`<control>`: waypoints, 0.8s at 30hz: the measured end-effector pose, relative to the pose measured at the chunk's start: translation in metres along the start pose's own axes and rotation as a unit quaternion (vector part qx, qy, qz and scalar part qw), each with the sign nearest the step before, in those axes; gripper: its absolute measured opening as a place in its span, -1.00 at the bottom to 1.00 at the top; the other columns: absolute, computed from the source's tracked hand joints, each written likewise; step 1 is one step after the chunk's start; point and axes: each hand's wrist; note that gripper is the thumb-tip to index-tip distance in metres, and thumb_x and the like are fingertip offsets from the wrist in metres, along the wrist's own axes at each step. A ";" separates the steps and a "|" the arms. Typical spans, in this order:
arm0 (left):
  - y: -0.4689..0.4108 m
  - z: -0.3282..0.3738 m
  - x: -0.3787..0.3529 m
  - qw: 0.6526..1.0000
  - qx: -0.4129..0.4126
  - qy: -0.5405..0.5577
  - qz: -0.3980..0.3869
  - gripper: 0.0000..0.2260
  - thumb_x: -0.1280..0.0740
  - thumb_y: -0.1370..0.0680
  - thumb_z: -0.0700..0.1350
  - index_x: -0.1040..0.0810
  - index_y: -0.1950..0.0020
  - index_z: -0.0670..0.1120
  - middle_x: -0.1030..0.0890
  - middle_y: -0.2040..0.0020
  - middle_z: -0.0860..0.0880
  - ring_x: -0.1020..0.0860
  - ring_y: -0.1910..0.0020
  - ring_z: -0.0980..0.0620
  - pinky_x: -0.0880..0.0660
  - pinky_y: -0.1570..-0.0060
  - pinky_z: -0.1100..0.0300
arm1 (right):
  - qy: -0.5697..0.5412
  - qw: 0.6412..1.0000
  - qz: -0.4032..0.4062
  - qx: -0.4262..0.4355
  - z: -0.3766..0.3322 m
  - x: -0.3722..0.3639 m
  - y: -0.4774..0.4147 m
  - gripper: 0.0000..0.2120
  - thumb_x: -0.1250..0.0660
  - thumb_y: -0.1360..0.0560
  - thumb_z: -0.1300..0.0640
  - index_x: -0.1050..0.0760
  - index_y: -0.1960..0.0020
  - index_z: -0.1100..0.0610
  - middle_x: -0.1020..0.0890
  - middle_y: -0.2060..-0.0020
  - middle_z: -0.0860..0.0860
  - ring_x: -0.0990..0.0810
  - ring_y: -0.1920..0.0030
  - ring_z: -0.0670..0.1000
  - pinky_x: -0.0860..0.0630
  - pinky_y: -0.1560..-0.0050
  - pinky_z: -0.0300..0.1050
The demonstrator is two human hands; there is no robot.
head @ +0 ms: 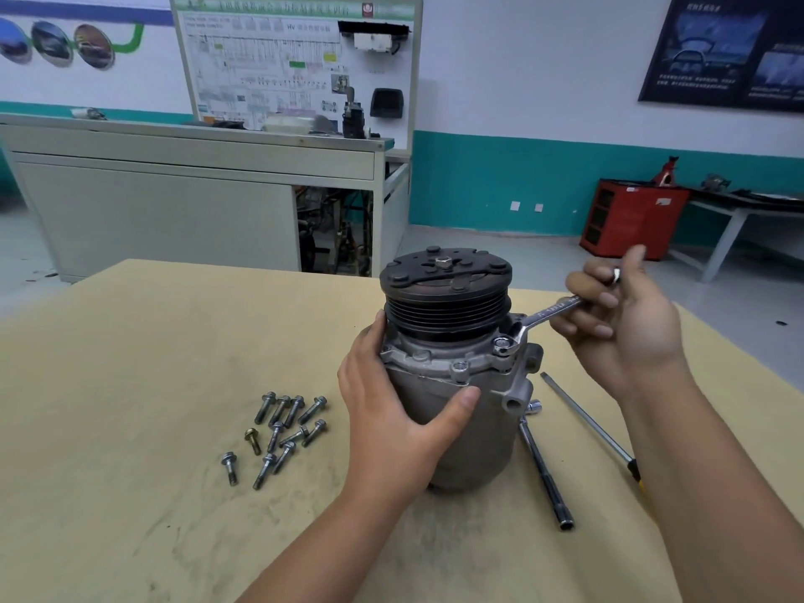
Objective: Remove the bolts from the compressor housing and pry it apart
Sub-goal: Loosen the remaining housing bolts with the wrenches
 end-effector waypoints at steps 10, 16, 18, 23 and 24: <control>-0.001 0.001 -0.003 1.000 -0.003 -0.007 0.008 -0.28 -0.31 -0.25 0.35 -0.12 -0.35 0.31 -0.24 -0.34 0.26 -0.14 -0.38 0.26 -0.08 -0.29 0.50 | -0.006 0.984 -0.084 -0.158 0.010 -0.014 -0.042 -0.61 -0.03 -0.59 -0.08 -0.25 0.36 0.04 -0.26 0.64 -0.07 0.03 0.58 -0.12 -0.10 0.68 -0.31; 0.000 0.001 -0.002 1.000 -0.003 -0.009 0.005 -0.27 -0.30 -0.26 0.37 -0.10 -0.36 0.30 -0.25 -0.35 0.20 -0.14 -0.40 0.21 -0.11 -0.32 0.37 | -0.100 0.987 -0.117 -0.044 -0.010 -0.008 -0.024 -0.44 0.09 -0.59 -0.20 -0.46 0.32 0.09 -0.34 0.54 -0.11 -0.24 0.61 -0.16 -0.25 0.54 -0.35; 0.000 0.001 -0.002 1.000 -0.005 -0.010 0.006 -0.27 -0.29 -0.26 0.36 -0.11 -0.36 0.29 -0.25 -0.36 0.17 -0.14 -0.40 0.20 -0.11 -0.33 0.36 | -0.110 0.979 -0.173 -0.018 -0.021 -0.006 -0.007 -0.46 0.03 -0.58 -0.18 -0.54 0.23 0.15 -0.44 0.44 -0.04 -0.39 0.53 -0.13 -0.37 0.43 -0.35; -0.001 0.000 -0.002 1.000 -0.005 -0.010 0.006 -0.27 -0.30 -0.26 0.36 -0.10 -0.37 0.29 -0.25 -0.37 0.17 -0.14 -0.40 0.19 -0.04 -0.29 0.52 | 0.042 0.980 -0.149 0.125 -0.037 -0.010 0.043 -0.58 -0.08 -0.51 -0.17 -0.58 0.23 0.05 -0.57 0.32 -0.07 -0.53 0.34 -0.11 -0.47 0.25 -0.36; -0.001 -0.001 -0.002 1.000 -0.006 -0.007 0.008 -0.27 -0.30 -0.26 0.36 -0.10 -0.36 0.30 -0.25 -0.37 0.17 -0.14 -0.40 0.19 -0.04 -0.28 0.53 | 0.084 0.974 -0.132 0.162 -0.036 -0.013 0.054 -0.56 -0.05 -0.54 -0.17 -0.57 0.25 0.02 -0.59 0.31 -0.08 -0.56 0.32 -0.11 -0.49 0.25 -0.33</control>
Point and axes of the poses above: each hand's wrist, its own y-axis away from the middle knuckle, its own x-axis out of the back of the hand, z = x × y
